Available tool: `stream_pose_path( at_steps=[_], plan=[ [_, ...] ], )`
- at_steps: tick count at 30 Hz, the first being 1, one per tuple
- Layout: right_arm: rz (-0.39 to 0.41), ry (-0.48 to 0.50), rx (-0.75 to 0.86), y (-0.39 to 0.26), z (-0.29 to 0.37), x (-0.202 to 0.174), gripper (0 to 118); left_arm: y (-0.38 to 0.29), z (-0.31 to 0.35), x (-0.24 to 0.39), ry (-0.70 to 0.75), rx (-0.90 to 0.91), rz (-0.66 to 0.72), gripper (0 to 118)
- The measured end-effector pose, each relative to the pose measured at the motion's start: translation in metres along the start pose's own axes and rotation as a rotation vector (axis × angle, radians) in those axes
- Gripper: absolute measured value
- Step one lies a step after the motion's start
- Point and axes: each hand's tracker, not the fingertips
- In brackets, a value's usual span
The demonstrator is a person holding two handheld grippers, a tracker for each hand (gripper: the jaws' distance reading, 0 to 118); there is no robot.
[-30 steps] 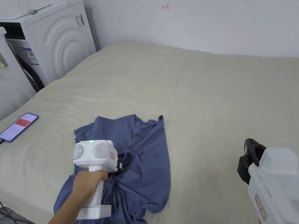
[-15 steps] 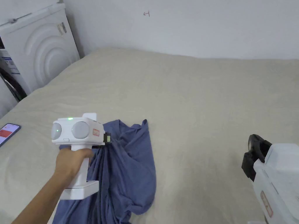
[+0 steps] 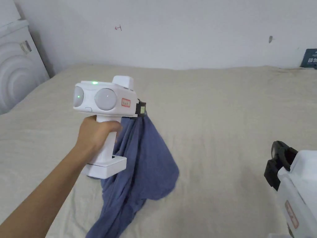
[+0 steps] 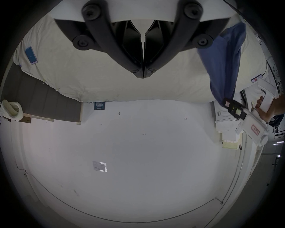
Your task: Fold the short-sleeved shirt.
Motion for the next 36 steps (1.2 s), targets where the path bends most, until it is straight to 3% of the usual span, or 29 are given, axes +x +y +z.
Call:
stream_pose_path(
  at_steps=[9, 16, 23, 36],
  plan=[
    [-0.011, -0.120, 0.019, 0.007, 0.019, 0.042, 0, 0.034, -0.005, 0.121, -0.253, 0.056, -0.112, 2],
    [-0.017, -0.210, 0.019, 0.007, 0.034, 0.073, 0, 0.003, -0.040, 0.202, -0.402, -0.036, -0.194, 2],
    [-0.022, -0.253, 0.001, -0.003, 0.040, 0.099, 0, -0.076, -0.094, 0.251, -0.450, -0.219, -0.250, 2],
    [-0.037, -0.261, -0.019, -0.013, 0.045, 0.113, 0, -0.201, -0.152, 0.277, -0.404, -0.510, -0.276, 2]
  ],
)
